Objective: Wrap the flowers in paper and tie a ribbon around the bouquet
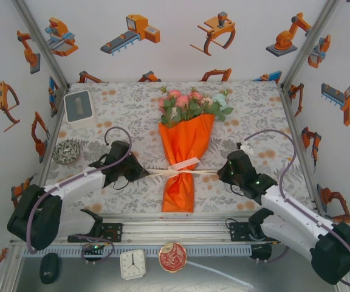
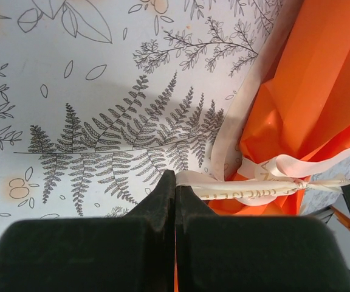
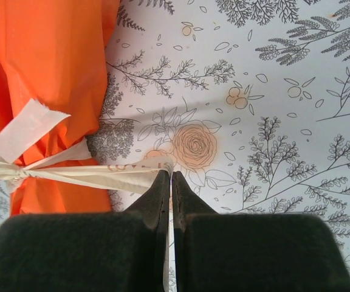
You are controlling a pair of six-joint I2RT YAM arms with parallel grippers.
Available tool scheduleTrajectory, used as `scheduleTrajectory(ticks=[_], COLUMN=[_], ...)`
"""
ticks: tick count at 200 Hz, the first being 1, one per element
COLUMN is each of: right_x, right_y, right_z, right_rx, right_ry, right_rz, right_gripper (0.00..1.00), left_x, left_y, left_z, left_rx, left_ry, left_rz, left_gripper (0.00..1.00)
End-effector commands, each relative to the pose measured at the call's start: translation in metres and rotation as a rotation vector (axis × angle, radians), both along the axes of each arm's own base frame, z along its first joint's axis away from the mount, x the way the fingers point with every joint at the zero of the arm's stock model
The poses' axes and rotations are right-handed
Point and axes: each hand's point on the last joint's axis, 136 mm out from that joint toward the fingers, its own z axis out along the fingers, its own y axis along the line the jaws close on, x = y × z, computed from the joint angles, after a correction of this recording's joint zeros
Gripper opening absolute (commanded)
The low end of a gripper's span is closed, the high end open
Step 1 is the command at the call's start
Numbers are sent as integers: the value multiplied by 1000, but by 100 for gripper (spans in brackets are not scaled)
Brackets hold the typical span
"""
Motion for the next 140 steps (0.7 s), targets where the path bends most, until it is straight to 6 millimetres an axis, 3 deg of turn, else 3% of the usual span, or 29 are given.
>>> scheduleTrajectory(ticks=[1,13,25,45,62,87,101,113,140], right_x=[-15,-6,1,7,12,27,39,52,81], right_y=[-76,-55,-26,-11,-22,-62,-87,-113,-154], right_z=[-22,-8,14,50,75,109,113,102,51], right_rx=[-276,-198,-97,-48,-122,-288,-392,-452,-490], right_ry=[40,-31,-117,-205,-272,-365,-372,-338,-253], right_rz=[-203,-112,20,88,68,-68,-143,-211,-265], right_gripper=[0,0,1,34,56,70,74,77,80], left_x=[-9,0,6,13,20,31,34,33,26], left_y=[58,39,24,12,19,54,81,107,183], left_z=[-34,-16,10,61,97,145,159,158,134], left_rx=[221,166,163,186,218,379,543,707,1021], left_ry=[52,-28,-134,-327,-466,-681,-788,-846,-795], left_rz=[111,34,-39,-110,-99,8,73,125,349], left_gripper=[0,0,13,44,70,84,93,100,97])
